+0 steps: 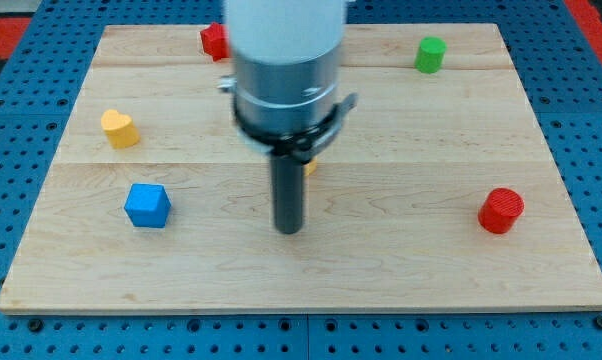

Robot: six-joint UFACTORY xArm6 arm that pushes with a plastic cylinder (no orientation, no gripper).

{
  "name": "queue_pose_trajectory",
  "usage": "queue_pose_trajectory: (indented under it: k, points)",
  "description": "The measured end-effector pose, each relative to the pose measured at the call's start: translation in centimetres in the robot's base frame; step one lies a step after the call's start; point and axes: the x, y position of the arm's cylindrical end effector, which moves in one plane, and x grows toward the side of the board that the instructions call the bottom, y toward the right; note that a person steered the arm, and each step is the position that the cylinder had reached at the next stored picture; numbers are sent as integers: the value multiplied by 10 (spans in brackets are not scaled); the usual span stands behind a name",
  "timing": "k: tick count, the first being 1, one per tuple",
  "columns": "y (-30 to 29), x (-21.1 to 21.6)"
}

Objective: Move the blue cube towards the yellow hexagon

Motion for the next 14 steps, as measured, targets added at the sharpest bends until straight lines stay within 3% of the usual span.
queue_pose_trajectory:
  k: [2, 3, 4, 6, 8, 14]
  points:
    - [-134, 40]
    - [-183, 4]
    - [-181, -29]
    - [-106, -8]
    - [-104, -42]
    - [-51, -8]
